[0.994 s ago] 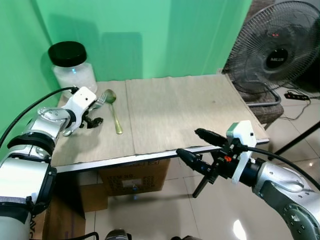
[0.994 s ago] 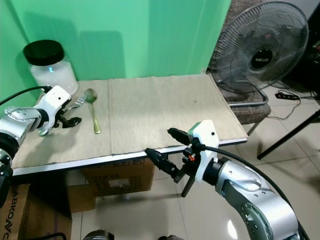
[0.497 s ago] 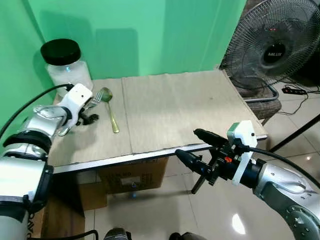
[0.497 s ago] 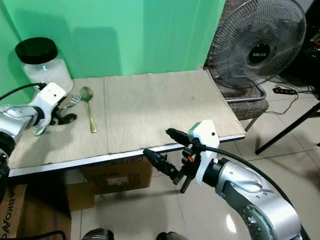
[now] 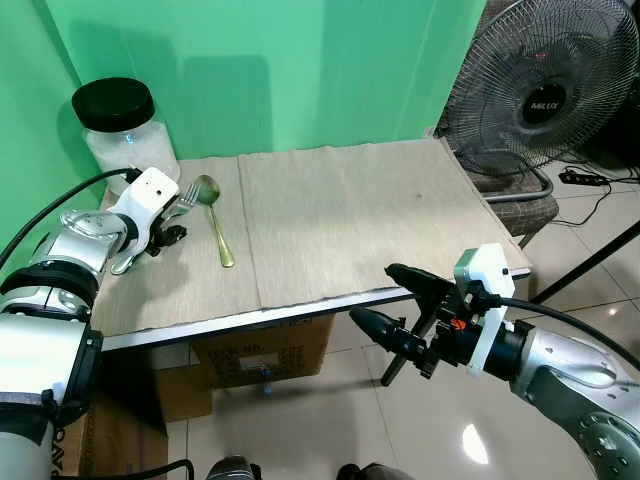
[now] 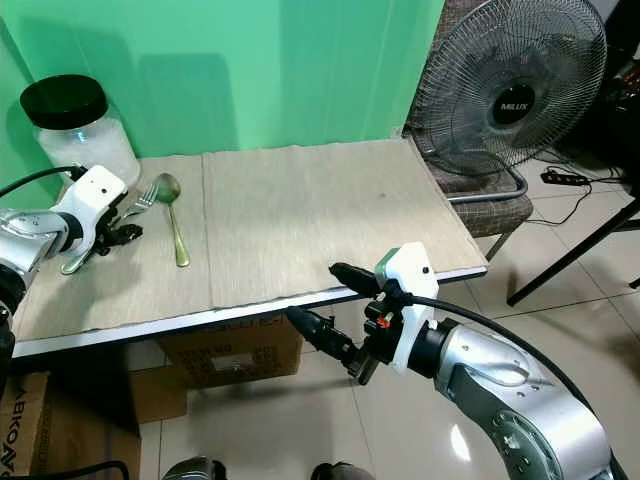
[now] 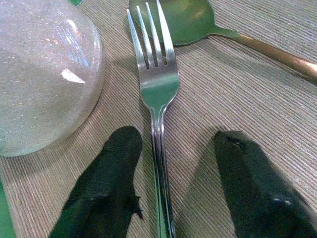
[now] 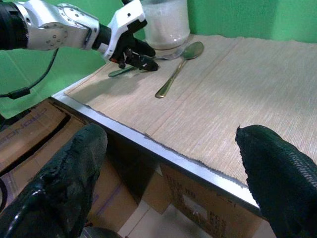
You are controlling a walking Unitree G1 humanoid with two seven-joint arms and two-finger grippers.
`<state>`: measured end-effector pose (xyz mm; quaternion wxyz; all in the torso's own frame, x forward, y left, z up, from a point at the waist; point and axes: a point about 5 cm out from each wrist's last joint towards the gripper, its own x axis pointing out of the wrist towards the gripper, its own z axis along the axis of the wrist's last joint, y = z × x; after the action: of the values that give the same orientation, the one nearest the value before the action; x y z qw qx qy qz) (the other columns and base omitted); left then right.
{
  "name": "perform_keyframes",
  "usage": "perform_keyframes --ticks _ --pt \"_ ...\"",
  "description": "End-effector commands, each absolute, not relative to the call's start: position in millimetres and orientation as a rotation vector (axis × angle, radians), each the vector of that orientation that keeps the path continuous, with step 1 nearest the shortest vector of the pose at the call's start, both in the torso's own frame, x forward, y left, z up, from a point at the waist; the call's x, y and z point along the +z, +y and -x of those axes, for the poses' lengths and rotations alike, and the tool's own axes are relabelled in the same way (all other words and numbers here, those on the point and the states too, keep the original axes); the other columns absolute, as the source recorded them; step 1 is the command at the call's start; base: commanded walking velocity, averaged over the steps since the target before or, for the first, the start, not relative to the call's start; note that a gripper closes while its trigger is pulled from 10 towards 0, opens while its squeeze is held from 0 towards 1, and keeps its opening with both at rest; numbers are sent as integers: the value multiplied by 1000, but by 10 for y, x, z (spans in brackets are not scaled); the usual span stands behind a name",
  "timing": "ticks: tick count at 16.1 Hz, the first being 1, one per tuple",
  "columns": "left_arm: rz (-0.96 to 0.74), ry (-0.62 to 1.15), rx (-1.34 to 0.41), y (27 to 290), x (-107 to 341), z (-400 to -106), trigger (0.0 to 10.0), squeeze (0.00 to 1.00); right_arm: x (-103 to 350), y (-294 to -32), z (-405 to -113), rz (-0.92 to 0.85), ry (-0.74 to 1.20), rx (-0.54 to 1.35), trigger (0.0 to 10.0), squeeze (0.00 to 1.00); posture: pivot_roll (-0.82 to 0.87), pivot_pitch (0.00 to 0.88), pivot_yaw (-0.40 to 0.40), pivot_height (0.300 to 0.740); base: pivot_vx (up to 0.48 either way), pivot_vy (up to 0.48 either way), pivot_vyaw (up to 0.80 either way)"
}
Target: Setting the table
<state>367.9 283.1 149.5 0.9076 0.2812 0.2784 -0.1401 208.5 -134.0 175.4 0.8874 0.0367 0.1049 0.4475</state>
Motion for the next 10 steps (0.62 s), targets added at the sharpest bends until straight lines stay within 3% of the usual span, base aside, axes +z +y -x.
perform_keyframes --ticks 1,10 --pt "-603 660 -250 2976 1377 -3572 0 0 1767 -1363 -2055 -75 227 941 10000 0 -47 109 -69 740 0 0 0" --pt "-574 687 -241 3039 1360 -3531 0 0 1751 -1373 -2032 -70 249 964 10000 0 -45 104 -75 740 0 0 0"
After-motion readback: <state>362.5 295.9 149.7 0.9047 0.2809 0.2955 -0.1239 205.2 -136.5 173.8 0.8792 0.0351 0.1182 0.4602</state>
